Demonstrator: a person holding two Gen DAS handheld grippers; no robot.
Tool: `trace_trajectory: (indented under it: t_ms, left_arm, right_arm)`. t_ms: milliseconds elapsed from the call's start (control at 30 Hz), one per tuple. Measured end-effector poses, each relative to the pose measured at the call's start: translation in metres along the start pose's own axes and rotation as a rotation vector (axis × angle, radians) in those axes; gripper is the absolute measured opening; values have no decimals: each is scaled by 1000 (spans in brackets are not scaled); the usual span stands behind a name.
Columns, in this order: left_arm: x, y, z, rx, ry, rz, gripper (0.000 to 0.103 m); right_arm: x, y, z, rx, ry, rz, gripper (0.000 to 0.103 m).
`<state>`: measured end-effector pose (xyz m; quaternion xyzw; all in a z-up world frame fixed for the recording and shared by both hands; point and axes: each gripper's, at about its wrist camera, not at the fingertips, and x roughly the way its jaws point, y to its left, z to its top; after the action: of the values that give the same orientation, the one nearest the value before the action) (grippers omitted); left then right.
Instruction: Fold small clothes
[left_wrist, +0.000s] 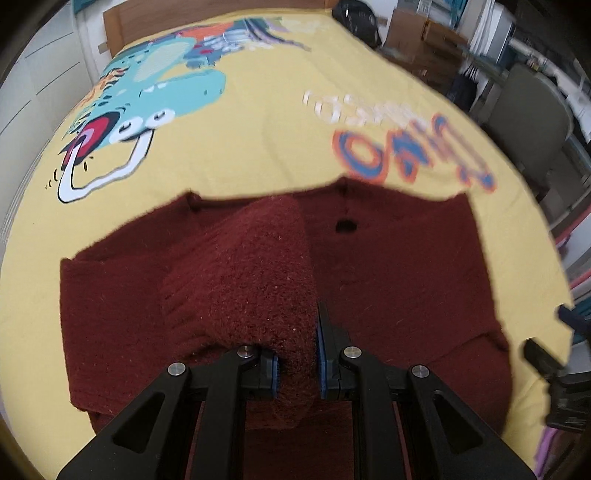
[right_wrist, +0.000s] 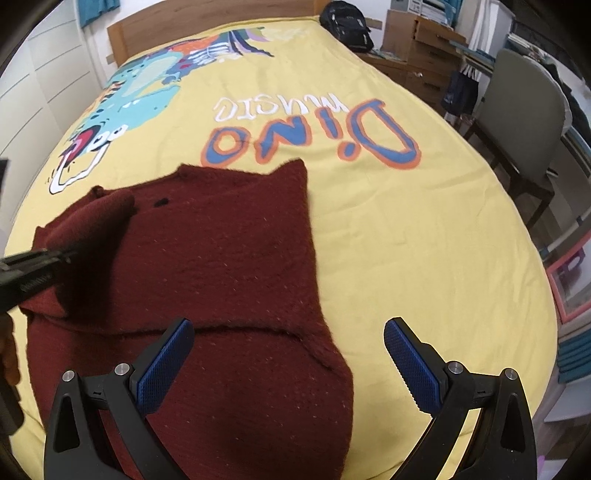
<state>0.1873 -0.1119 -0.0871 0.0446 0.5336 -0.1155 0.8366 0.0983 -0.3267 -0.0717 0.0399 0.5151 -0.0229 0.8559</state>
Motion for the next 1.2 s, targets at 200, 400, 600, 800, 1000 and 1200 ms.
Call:
trace_trajectory:
  t_ms: [200, 400, 600, 800, 1000, 1200]
  left_arm:
    - [46, 6, -20, -35, 94, 46, 18]
    - [50, 2, -22, 11, 94, 77, 37]
    - [47, 3, -22, -21, 109, 46, 60]
    - [15, 4, -24, 5, 80, 40, 97]
    - [-14, 20, -37, 50, 32, 62, 102]
    - [-28, 69, -61, 13, 64, 159, 102]
  right_arm:
    - [12, -6, -6, -1, 36, -8, 103]
    - [15, -11, -9, 19, 42, -2, 103]
    - [13, -10, -11, 13, 46, -4, 103]
    - [8, -6, -13, 15, 35, 3, 103]
    - [0, 3, -14, 2, 22, 15, 103]
    - [-4, 20, -13, -25, 13, 26, 103]
